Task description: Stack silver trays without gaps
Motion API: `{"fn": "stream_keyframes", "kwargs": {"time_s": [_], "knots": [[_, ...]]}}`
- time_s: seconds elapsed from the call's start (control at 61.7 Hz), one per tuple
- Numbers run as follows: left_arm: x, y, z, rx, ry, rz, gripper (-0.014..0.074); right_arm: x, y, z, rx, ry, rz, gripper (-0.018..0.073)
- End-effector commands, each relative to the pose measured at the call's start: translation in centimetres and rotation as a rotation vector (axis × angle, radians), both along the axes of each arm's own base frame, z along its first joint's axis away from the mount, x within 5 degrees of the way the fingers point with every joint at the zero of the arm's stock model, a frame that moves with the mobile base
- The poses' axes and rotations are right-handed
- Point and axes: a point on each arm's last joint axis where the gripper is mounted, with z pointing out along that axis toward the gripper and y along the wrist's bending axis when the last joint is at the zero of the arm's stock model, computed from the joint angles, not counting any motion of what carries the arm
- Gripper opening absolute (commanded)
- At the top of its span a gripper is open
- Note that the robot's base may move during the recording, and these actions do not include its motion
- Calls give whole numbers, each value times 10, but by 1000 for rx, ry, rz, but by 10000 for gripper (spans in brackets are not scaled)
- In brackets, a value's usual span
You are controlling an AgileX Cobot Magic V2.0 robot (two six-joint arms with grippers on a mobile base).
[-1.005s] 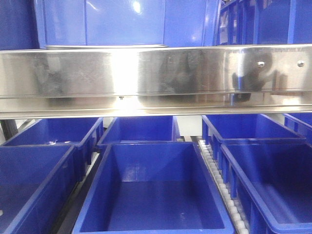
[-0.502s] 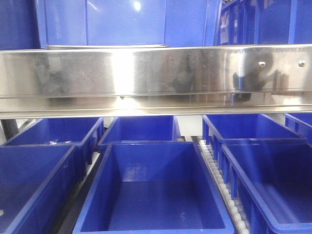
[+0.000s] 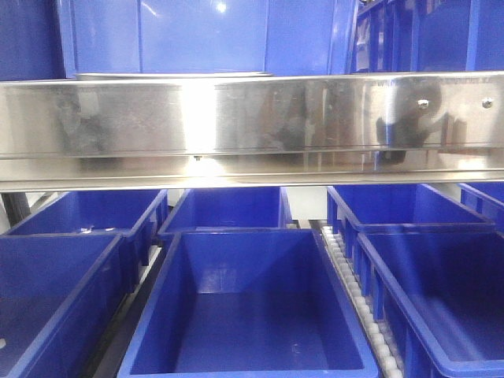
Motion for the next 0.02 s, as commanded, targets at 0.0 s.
{"fn": "stream_keyframes", "kwargs": {"time_s": [0.0], "knots": [[-1,0,3,-2,-26,-6,4,-1,0,3,-7,-33,-8,-78]]}}
